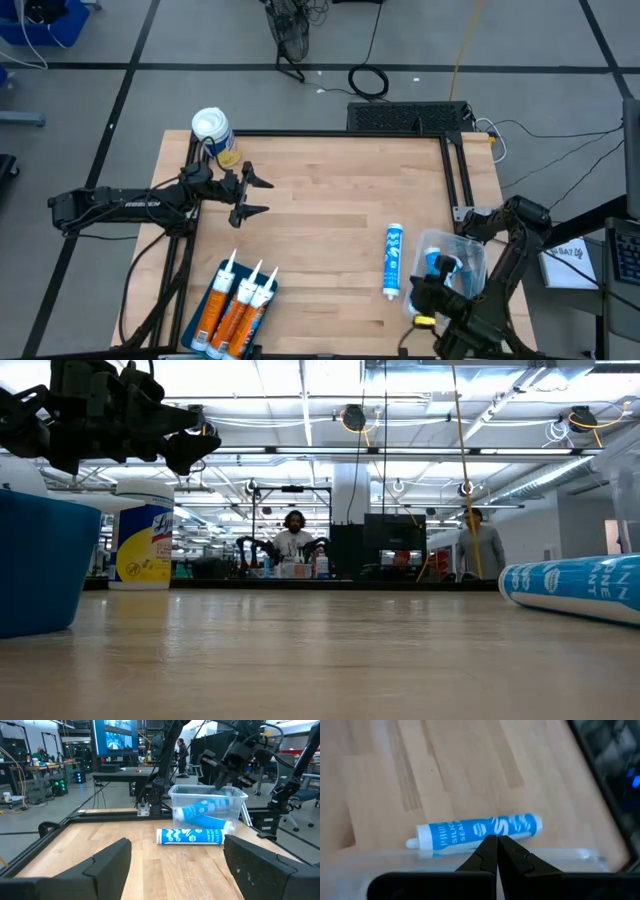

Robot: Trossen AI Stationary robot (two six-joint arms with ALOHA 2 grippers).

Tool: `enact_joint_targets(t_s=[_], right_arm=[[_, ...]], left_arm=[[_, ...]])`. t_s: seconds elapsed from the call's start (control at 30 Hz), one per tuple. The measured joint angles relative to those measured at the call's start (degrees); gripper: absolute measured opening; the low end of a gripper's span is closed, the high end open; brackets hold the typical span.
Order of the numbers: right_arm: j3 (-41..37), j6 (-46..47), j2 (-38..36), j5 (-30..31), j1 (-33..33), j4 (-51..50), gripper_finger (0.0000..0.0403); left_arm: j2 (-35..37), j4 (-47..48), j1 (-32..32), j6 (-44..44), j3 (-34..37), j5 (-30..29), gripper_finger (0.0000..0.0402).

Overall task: Pick & place silicon tubes, Sealant and Lysol wipes
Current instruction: Put the blue sealant into the transparent bin

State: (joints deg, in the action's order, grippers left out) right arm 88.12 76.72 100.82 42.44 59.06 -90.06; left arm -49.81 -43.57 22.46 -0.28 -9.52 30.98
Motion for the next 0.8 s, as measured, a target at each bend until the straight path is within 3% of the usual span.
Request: enact_joint_targets(t_s=[0.07, 0.33, 0.6, 0.7, 0.8], right_arm=[[-0.22, 1.46, 0.23, -2.00, -1.01, 0.58, 0.0000], [-3.00, 0.04, 0.52, -0.51, -3.07, 6.38, 0.0000], [-4.15, -13.59, 0.59, 2.06, -7.69, 17.18, 0.0000], [-4.15, -25.47, 0.59, -1.92, -10.70, 24.53, 0.0000], [-4.15, -36.55, 0.59, -12.41, -15.62, 30.67, 0.0000]], left_arm=[[0.01, 0.02, 0.02, 0.01, 0.00, -0.02, 0.0310], [0.00, 0.00, 0.01, 0.00, 0.00, -0.01, 0.0310], [0.00, 0.02, 0.02, 0.01, 0.00, -0.02, 0.0310], [-0.01, 0.02, 0.02, 0.01, 0.00, -0.02, 0.0310], [0.01, 0.01, 0.02, 0.01, 0.00, -0.02, 0.0310]])
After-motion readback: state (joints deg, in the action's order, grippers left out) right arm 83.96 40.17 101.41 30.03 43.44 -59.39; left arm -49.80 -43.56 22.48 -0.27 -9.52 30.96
